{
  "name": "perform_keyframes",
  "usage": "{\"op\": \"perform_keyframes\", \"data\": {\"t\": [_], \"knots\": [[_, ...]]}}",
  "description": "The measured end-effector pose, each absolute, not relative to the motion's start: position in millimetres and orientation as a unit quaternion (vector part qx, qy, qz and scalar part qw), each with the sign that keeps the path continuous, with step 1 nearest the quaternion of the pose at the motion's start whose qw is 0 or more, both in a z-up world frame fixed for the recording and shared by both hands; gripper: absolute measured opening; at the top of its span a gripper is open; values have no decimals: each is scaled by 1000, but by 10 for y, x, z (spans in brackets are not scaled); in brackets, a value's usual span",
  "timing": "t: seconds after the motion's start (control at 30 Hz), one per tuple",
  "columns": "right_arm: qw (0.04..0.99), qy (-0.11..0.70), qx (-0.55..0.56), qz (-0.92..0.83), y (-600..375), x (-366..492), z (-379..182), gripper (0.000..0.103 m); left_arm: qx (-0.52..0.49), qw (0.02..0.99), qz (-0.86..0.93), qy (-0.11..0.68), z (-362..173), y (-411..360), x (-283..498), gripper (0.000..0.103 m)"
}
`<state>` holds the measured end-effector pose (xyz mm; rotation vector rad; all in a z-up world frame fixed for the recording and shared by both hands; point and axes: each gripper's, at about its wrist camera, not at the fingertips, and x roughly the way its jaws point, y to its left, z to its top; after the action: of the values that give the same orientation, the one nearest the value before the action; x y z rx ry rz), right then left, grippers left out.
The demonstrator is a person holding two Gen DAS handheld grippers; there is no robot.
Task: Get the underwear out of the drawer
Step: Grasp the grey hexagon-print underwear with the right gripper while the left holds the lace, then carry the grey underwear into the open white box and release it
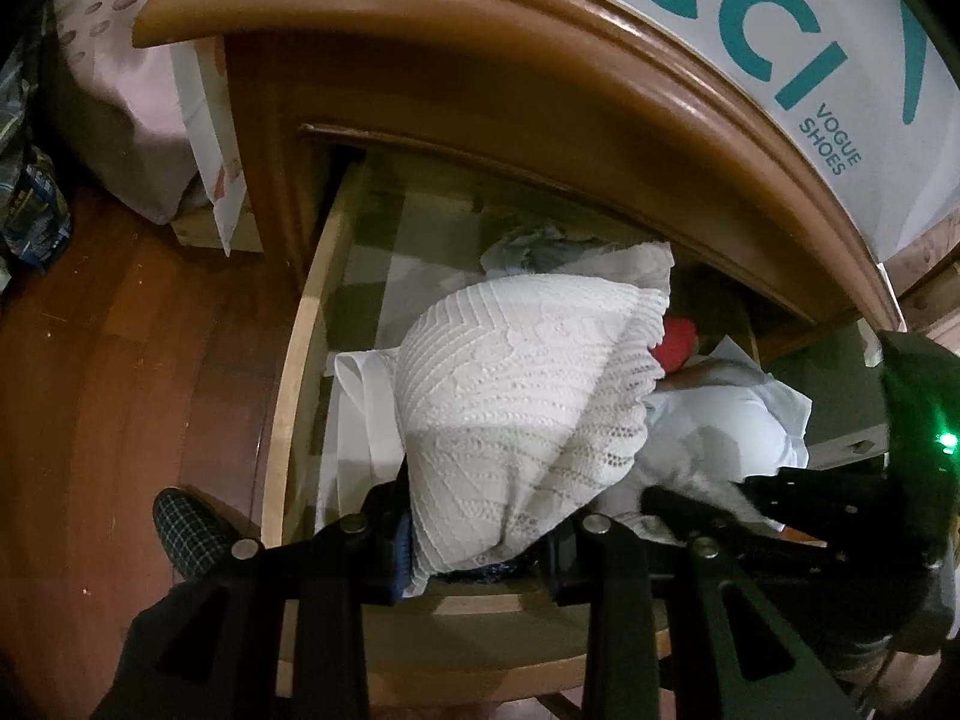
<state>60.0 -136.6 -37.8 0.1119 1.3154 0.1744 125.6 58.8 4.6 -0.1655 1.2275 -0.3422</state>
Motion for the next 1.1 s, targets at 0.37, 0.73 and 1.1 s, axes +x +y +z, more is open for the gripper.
{"op": "perform_keyframes", "data": {"t": [0.37,0.73,1.1], "knots": [[832,550,56,37,-1702,441,78,17,-73,805,-156,567,45,591,1239,32],[851,519,78,31,-1866,188,539,17,-46,817,-150,555,81,568,1192,32],[892,446,72,-5,-2141,-155,1467,17,-2,826,-137,547,113,464,1157,32]]}}
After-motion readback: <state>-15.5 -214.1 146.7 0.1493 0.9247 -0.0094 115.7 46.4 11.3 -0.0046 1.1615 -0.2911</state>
